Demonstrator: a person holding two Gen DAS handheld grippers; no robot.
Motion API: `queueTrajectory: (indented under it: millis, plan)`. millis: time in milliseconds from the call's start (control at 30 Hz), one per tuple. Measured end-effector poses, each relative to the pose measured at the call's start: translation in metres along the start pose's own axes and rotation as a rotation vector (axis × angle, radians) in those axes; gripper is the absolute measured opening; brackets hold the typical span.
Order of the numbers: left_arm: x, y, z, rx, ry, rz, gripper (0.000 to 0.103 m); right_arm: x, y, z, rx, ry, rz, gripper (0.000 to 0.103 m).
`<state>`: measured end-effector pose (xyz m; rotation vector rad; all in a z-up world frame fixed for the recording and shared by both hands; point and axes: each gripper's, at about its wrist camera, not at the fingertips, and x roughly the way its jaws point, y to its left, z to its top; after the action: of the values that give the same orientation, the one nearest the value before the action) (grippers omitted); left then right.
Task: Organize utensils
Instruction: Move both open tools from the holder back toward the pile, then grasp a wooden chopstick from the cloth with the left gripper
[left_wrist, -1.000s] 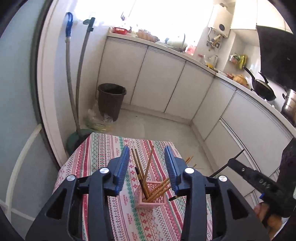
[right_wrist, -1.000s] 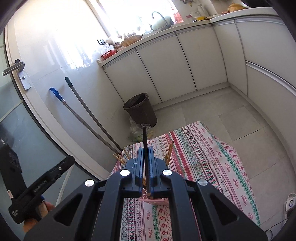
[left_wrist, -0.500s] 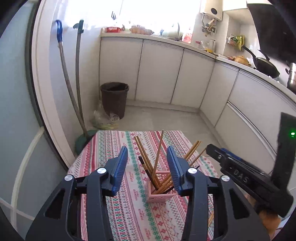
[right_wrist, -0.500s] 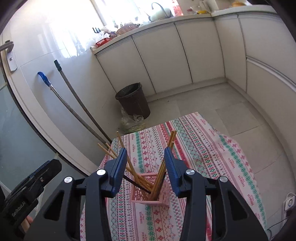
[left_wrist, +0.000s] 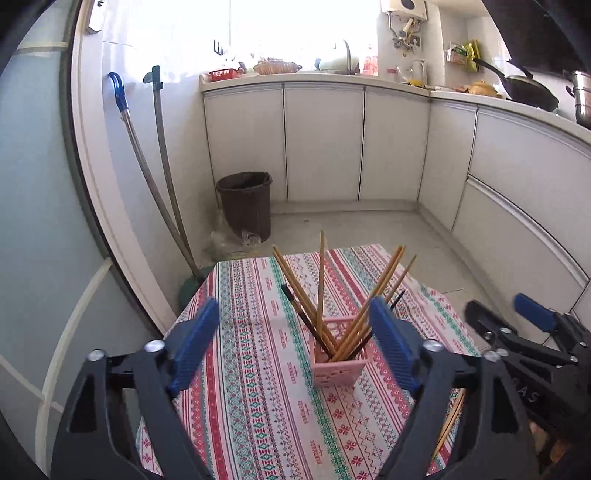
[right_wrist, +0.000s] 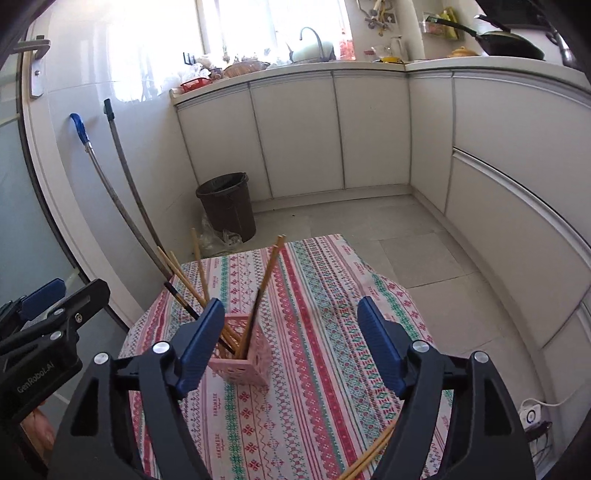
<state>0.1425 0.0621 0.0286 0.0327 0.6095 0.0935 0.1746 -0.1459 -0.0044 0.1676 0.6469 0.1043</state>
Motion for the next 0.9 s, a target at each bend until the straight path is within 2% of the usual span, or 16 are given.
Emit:
queueTrajectory:
  millis: [33, 67, 167, 233, 333, 467, 633, 767, 800, 833, 867, 900]
  plan:
    - [0.003, -0.002, -0.006, -0.006, 0.013, -0.001, 0.096, -0.002, -0.013, -0.006, 0.025, -0.003, -0.060, 0.091]
    - [0.007, -0.005, -0.012, -0.010, 0.034, -0.013, 0.096, -0.004, -0.025, -0.012, 0.051, -0.007, -0.112, 0.096]
    - [0.033, -0.026, -0.032, 0.032, 0.188, -0.095, 0.096, -0.003, -0.075, -0.029, 0.130, 0.039, -0.268, 0.097]
    - [0.049, -0.045, -0.047, 0.070, 0.266, -0.133, 0.096, -0.003, -0.112, -0.041, 0.214, 0.094, -0.308, 0.097]
    - [0.074, -0.086, -0.071, 0.175, 0.400, -0.207, 0.096, -0.009, -0.166, -0.059, 0.412, 0.170, -0.299, 0.097]
    - [0.104, -0.139, -0.098, 0.268, 0.548, -0.298, 0.096, -0.019, -0.203, -0.082, 0.567, 0.210, -0.261, 0.097]
    - [0.138, -0.194, -0.113, 0.311, 0.654, -0.355, 0.096, -0.020, -0.219, -0.094, 0.634, 0.241, -0.226, 0.097]
    - [0.160, -0.230, -0.120, 0.322, 0.685, -0.387, 0.095, -0.019, -0.224, -0.098, 0.668, 0.256, -0.203, 0.097]
    - [0.164, -0.236, -0.121, 0.328, 0.691, -0.383, 0.092, -0.019, -0.225, -0.098, 0.673, 0.258, -0.201, 0.097]
    - [0.168, -0.241, -0.124, 0.331, 0.700, -0.378, 0.081, -0.017, -0.226, -0.100, 0.675, 0.264, -0.202, 0.097]
    - [0.176, -0.248, -0.128, 0.326, 0.723, -0.380, 0.074, -0.016, -0.227, -0.100, 0.677, 0.269, -0.202, 0.097]
    - [0.182, -0.251, -0.132, 0.306, 0.754, -0.398, 0.061, -0.015, -0.228, -0.100, 0.683, 0.273, -0.201, 0.097]
